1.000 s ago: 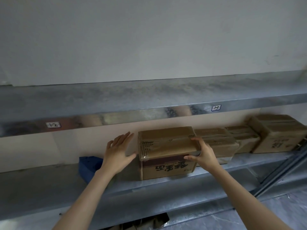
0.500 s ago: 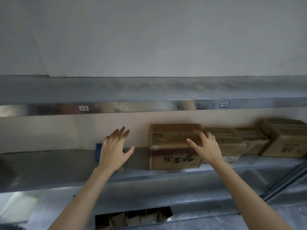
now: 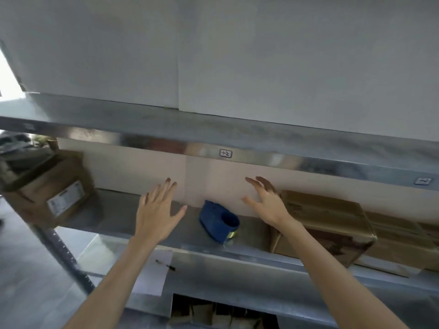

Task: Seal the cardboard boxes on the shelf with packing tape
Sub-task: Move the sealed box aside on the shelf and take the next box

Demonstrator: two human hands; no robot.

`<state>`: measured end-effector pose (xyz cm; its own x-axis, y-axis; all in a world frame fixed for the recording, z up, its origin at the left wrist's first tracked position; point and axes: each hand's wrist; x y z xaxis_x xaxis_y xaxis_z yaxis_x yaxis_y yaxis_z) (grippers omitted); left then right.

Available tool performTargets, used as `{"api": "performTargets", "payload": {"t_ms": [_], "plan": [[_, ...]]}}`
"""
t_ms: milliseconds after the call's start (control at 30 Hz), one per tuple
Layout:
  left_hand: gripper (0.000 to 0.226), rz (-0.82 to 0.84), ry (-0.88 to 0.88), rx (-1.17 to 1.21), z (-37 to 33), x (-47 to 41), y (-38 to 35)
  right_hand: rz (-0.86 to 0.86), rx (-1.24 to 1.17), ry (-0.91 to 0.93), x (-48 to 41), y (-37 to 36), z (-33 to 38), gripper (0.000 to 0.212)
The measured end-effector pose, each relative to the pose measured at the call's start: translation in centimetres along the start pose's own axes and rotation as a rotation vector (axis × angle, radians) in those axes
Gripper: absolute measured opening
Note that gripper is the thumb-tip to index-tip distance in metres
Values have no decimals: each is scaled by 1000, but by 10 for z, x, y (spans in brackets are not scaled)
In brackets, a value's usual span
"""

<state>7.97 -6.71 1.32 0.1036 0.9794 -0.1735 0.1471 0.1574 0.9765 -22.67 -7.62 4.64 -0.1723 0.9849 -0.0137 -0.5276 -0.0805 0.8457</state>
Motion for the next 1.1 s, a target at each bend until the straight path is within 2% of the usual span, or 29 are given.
{"api": "performTargets", "payload": {"t_ms": [400, 533, 800, 1100], "plan": [[74, -42, 83, -132, 230, 1, 37, 86, 16, 89, -111, -130, 187, 62], [67, -84, 150, -100, 290, 2, 46, 82, -8, 116, -134, -172, 240, 60], [63, -116, 330, -17, 360, 6, 45, 181, 7, 241, -182, -222, 305, 57], [64, -72, 436, 262, 396, 4, 36, 274, 41, 399, -217, -258, 358, 58]]}}
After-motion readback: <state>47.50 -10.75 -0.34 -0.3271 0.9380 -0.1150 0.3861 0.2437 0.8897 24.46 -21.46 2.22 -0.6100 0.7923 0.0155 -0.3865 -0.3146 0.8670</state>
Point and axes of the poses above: each hand's wrist, its own x-axis away from the middle knuckle, its own y-axis out of the back of the hand, z = x × y, and after that the axes turned 9 degrees about z, right-handed
